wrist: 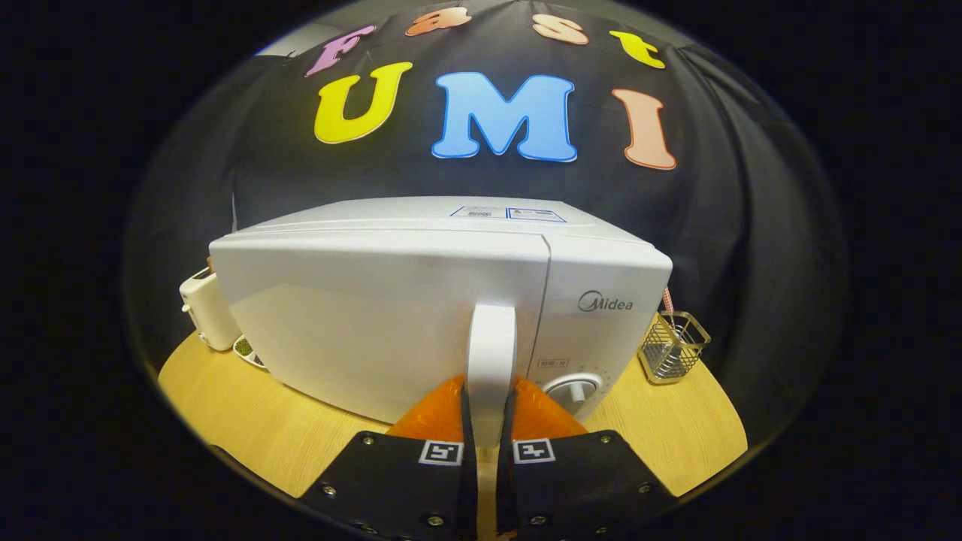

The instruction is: Open the microwave, put the food inside, and close the microwave door.

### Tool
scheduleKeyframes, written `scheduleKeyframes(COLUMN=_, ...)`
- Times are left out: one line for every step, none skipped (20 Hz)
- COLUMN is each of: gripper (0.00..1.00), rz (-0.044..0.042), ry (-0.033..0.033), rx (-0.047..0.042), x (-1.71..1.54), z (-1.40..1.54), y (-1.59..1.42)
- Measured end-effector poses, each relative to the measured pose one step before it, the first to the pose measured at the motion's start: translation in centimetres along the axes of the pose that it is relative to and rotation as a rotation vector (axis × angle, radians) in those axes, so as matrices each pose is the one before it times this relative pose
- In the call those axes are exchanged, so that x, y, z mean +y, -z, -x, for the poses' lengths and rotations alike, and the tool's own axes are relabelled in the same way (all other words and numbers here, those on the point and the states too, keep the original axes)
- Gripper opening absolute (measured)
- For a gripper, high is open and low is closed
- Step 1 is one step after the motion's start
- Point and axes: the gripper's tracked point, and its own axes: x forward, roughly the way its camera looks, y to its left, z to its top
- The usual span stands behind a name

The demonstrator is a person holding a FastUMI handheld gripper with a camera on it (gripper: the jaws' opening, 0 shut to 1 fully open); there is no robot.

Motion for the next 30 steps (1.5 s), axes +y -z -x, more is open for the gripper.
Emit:
scheduleKeyframes(gripper=0.1, rz=0.00089, ry=0.00491, rx=-0.00133, x=0.092, z=0.457, y=-0.17)
scheduleKeyframes(gripper=0.07, rz=0.01039, ry=0.01206, rx=-0.00449, x=-0.12, z=-0.436, y=0.057)
scheduleKeyframes(gripper=0.04, rz=0.00743, ry=0.00659, rx=0.00017, x=0.178, z=0.255, y=0.005)
scheduleKeyframes(gripper=0.05, rz=-0.00942, ry=0.00037, rx=0.00428, x=0.002, z=0.04, y=0.097)
scheduleKeyframes(gripper=0.04, rz=-0.0083, ry=0.00126, rx=0.00151, x=-0.118, z=-0.022, y=-0.062)
scheduleKeyframes(gripper=0.04, rz=0.00176, ry=0.0021, rx=-0.00059, x=0.118, z=0.037, y=-0.063)
scheduleKeyframes(gripper=0.04, rz=0.00395, ry=0.00121, rx=0.00474, x=0.04, z=-0.086, y=0.095)
scheduleKeyframes(gripper=0.04, rz=0.00136, ry=0.00131, rx=0.00234, x=0.041, z=0.054, y=-0.101)
scheduleKeyframes(gripper=0.04, rz=0.0054, ry=-0.00078, rx=0.00624, x=0.072, z=0.113, y=0.128)
scheduleKeyframes(gripper=0.04, rz=-0.00046, ry=-0.00664, rx=0.0119, x=0.133, z=0.796, y=0.292)
scheduleKeyframes(gripper=0.04, rz=0.00295, ry=-0.0084, rx=-0.01792, x=0.302, z=0.768, y=0.435)
scheduleKeyframes(gripper=0.04, rz=0.02189, ry=-0.01479, rx=-0.01086, x=0.347, z=0.946, y=0.19)
scheduleKeyframes(gripper=0.04, rz=0.00136, ry=-0.00943, rx=0.01215, x=0.26, z=0.721, y=0.334)
scheduleKeyframes(gripper=0.04, rz=-0.01788, ry=-0.00424, rx=0.01219, x=0.167, z=0.533, y=0.456)
scheduleKeyframes(gripper=0.04, rz=-0.01983, ry=-0.00698, rx=0.02254, x=0.134, z=0.382, y=0.189)
scheduleKeyframes(gripper=0.04, rz=-0.0109, ry=-0.00858, rx=0.02251, x=0.319, z=0.381, y=0.249)
scheduleKeyframes(gripper=0.04, rz=0.00152, ry=-0.01157, rx=0.02013, x=0.241, z=0.535, y=0.291)
scheduleKeyframes(gripper=0.04, rz=0.01026, ry=-0.01571, rx=0.02346, x=0.5, z=0.697, y=0.386)
scheduleKeyframes(gripper=0.06, rz=0.01026, ry=-0.01336, rx=0.01159, x=0.446, z=0.69, y=0.48)
scheduleKeyframes(gripper=0.06, rz=0.00718, ry=-0.01309, rx=0.01295, x=0.556, z=0.751, y=0.424)
scheduleKeyframes(gripper=0.07, rz=0.00577, ry=-0.01457, rx=0.01154, x=0.589, z=0.776, y=0.409)
scheduleKeyframes(gripper=0.1, rz=-0.00097, ry=-0.01369, rx=0.01105, x=0.623, z=0.636, y=0.434)
scheduleKeyframes(gripper=0.11, rz=-0.00411, ry=-0.00942, rx=0.00884, x=0.616, z=0.481, y=0.489)
scheduleKeyframes(gripper=0.11, rz=0.00354, ry=-0.00729, rx=0.00781, x=0.55, z=0.487, y=0.3)
scheduleKeyframes(gripper=0.11, rz=0.00688, ry=-0.0048, rx=0.00804, x=0.513, z=0.442, y=0.315)
scheduleKeyframes(gripper=0.11, rz=0.00067, ry=-0.00331, rx=0.00798, x=0.482, z=0.418, y=0.264)
scheduleKeyframes(gripper=0.11, rz=-0.00243, ry=-0.00496, rx=0.00937, x=0.425, z=0.305, y=0.247)
scheduleKeyframes(gripper=0.11, rz=-0.00518, ry=-0.00592, rx=0.00869, x=0.651, z=0.34, y=0.388)
scheduleKeyframes(gripper=0.13, rz=-0.00065, ry=-0.00499, rx=0.00648, x=0.646, z=0.536, y=0.296)
scheduleKeyframes(gripper=0.13, rz=0.00279, ry=-0.00393, rx=0.00407, x=0.686, z=0.393, y=0.279)
